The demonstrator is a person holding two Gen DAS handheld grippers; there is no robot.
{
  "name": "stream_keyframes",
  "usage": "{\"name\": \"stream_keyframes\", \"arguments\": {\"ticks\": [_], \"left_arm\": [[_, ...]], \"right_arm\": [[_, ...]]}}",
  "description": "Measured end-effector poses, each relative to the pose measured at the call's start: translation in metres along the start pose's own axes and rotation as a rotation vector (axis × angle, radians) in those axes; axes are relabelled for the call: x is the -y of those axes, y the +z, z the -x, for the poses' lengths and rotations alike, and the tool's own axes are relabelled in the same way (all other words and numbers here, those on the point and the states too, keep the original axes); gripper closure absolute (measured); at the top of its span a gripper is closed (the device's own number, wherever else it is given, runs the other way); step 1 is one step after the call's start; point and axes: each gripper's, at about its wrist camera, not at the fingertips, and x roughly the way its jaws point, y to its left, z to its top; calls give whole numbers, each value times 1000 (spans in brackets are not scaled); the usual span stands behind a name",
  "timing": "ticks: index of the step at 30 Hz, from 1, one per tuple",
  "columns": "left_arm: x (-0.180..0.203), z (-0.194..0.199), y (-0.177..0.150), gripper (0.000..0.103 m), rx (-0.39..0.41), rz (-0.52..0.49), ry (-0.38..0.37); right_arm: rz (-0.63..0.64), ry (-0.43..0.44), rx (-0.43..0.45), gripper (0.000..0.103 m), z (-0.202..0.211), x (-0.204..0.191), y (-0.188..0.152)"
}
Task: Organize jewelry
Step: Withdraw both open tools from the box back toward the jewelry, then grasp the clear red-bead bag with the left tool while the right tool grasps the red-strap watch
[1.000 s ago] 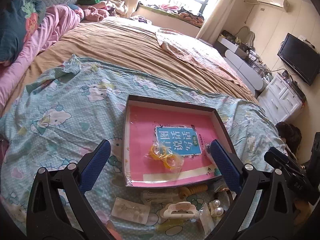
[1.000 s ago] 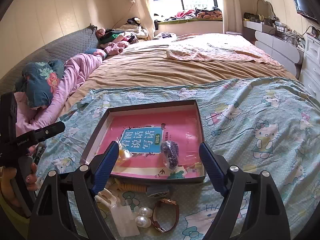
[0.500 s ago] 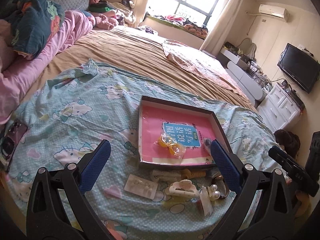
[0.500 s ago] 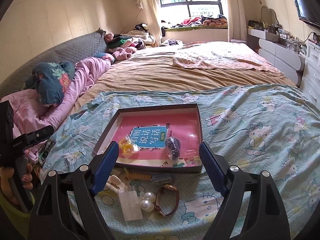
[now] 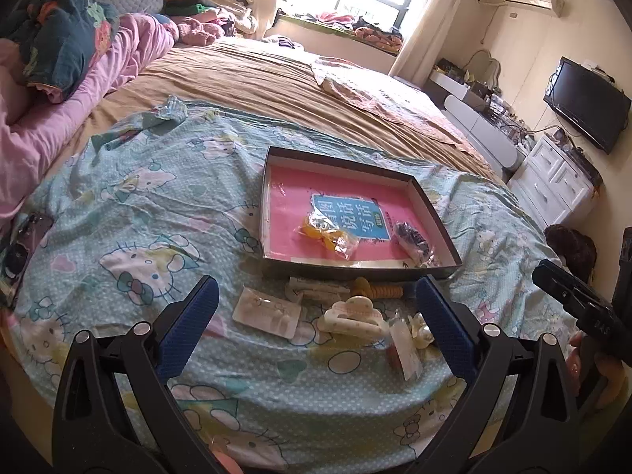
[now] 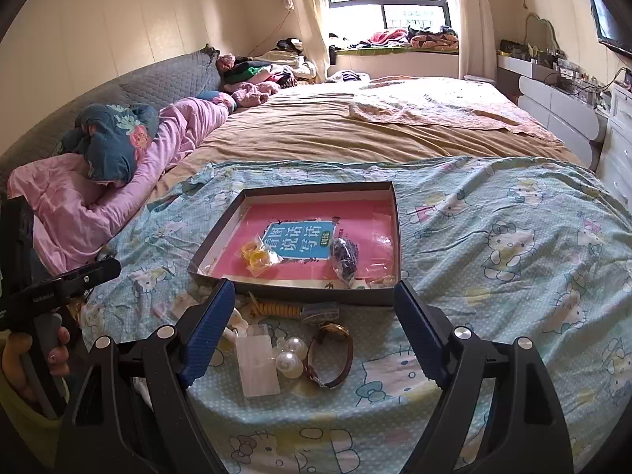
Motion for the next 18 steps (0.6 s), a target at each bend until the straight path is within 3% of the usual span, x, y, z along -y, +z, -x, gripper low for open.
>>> {"name": "stream_keyframes", "arguments": {"ticks": [18], "left_arm": [[29, -33, -53, 10, -131, -44, -33]], "right_arm": [[16, 8, -109, 22, -26, 16, -50]]}}
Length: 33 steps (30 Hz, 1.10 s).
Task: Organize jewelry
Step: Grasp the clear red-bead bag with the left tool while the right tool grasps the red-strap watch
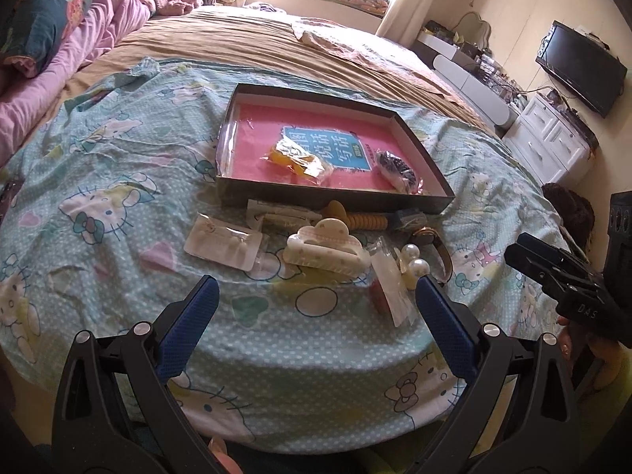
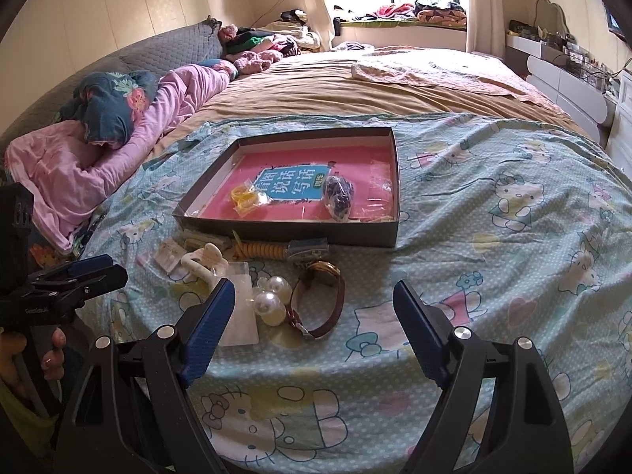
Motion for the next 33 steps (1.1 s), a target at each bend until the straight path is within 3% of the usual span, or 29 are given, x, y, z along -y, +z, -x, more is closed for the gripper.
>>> {"name": "stream_keyframes", "arguments": {"ticks": [3, 11, 16, 28, 31, 33], "left_arm": [[7, -8, -6, 18, -22, -7, -27], [25, -39, -22, 57, -109, -36, -95], [33, -55, -28, 68, -150, -36, -136], [32, -91, -22, 69, -209, 63, -207], [33, -96, -19, 81, -200, 61, -197], [35, -96, -19, 82, -194, 51, -190]], "right_arm": [[8, -4, -26, 22, -9, 3, -8], [23, -12, -63, 22, -23, 12, -22], [22, -7, -80, 22, -31, 20, -28], [24, 6, -113, 22, -46, 34, -31], [30, 8, -119, 22, -51, 35, -31], [36, 11, -126, 22, -54, 34, -32]]}}
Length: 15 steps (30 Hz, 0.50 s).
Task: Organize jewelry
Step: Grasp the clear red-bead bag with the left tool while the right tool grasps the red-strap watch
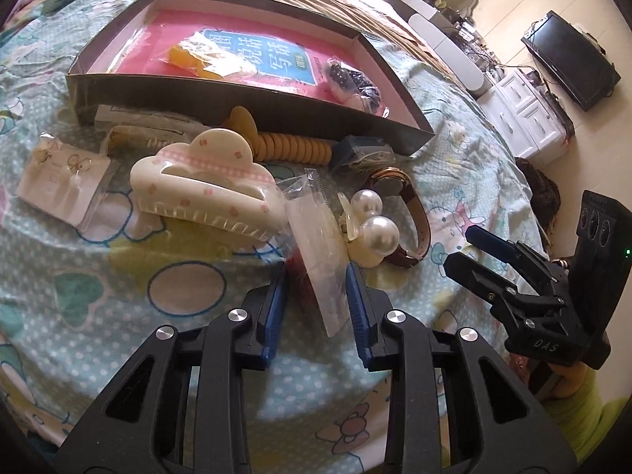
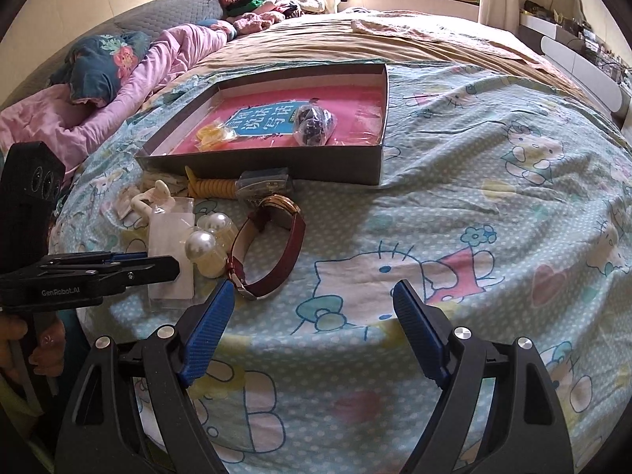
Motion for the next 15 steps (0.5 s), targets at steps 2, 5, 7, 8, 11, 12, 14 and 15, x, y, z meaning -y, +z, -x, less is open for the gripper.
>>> {"name": "stream_keyframes", "arguments": {"ticks": [2, 5, 7, 8, 11, 12, 14, 15], "left_arm": [[4, 3, -1, 84, 11, -30, 21], [7, 12, -2, 86, 40, -62, 49], [7, 18, -1, 87, 57, -72, 57], [6, 22, -1, 87, 65, -73, 59], [7, 28, 0, 87, 85, -87, 73], [7, 30, 0, 87, 91, -89, 78], [8, 32, 1, 87, 97, -86, 73], [8, 33, 1, 87, 100, -87, 71]], "right_arm": [[7, 11, -11, 22, -5, -2, 0], [34, 10, -28, 22, -13, -9, 0], [44, 7, -41, 22, -21, -11, 1], [48, 2, -44, 22, -24, -13, 2], [68, 2, -42, 22, -31, -17, 6], [73, 1, -43, 22, -34, -18, 7], [85, -4, -43, 22, -38, -21, 11], [89, -6, -44, 22, -40, -22, 12]]}}
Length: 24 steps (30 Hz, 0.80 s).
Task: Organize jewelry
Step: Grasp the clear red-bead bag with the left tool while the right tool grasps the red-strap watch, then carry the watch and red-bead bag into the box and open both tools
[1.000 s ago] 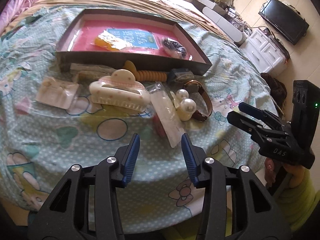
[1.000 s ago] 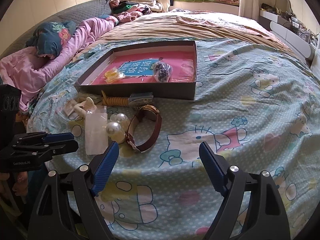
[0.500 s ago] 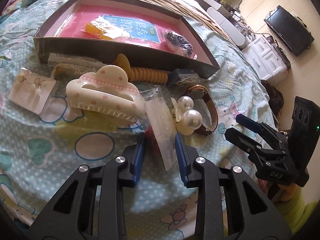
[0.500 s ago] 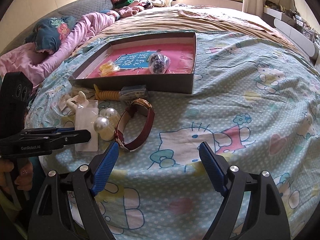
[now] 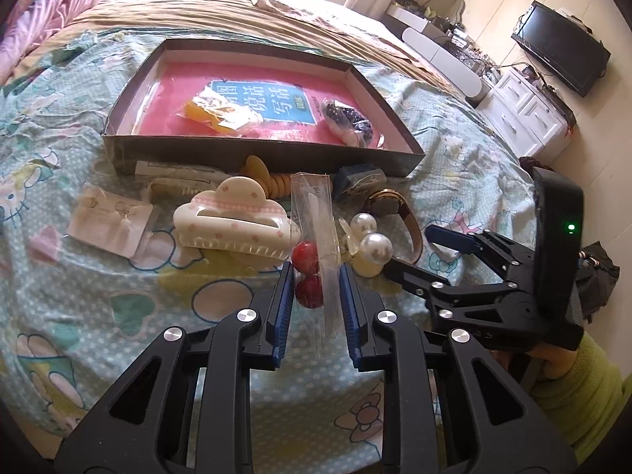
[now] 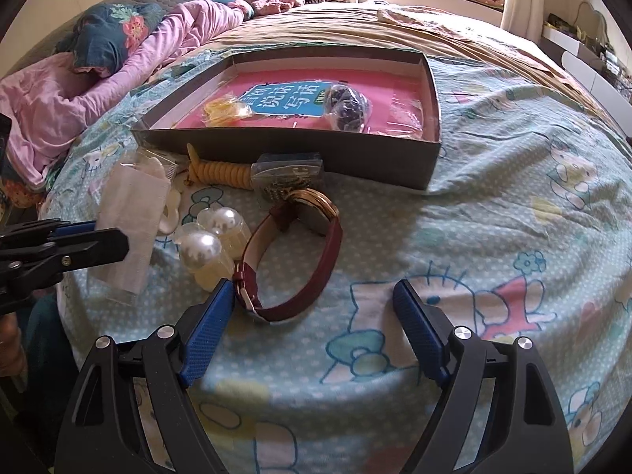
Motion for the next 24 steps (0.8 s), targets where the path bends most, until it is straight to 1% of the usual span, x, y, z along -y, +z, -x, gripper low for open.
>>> {"name": "stream_keyframes", "arguments": {"ticks": [4, 5, 6, 7, 10, 14, 16, 17, 18, 19, 24], "left_arm": [[2, 3, 1, 87, 8, -10, 2], [3, 3, 1, 87, 9, -9, 1], [2, 4, 1, 87, 11, -8, 1], [3, 4, 2, 87, 14, -8, 1], [2, 8, 2, 87, 24, -9, 0], [1, 14, 4, 87, 42, -12, 3], [0, 17, 5, 87, 49, -12, 1], [-1, 18, 6, 87, 54, -12, 2], [-2, 20, 7, 87, 60, -9, 3], [-2, 21, 7, 87, 63, -7, 2], [-8, 29, 10, 87, 86, 4, 10]], "right_arm": [[29, -10, 1, 22, -8, -4, 6], [33, -11, 3, 25, -10, -6, 8], [37, -5, 6, 34, -12, -6, 10], [42, 4, 11, 38, -13, -7, 11], [36, 2, 22, 42, -13, -6, 12], [6, 10, 44, 53, -3, 0, 8], [-7, 7, 59, 55, 4, 2, 7], [-11, 5, 68, 58, 8, 4, 7], [-14, 7, 73, 86, 10, 4, 7], [-19, 23, 72, 88, 12, 6, 7], [-22, 0, 100, 89, 26, 8, 10]]}}
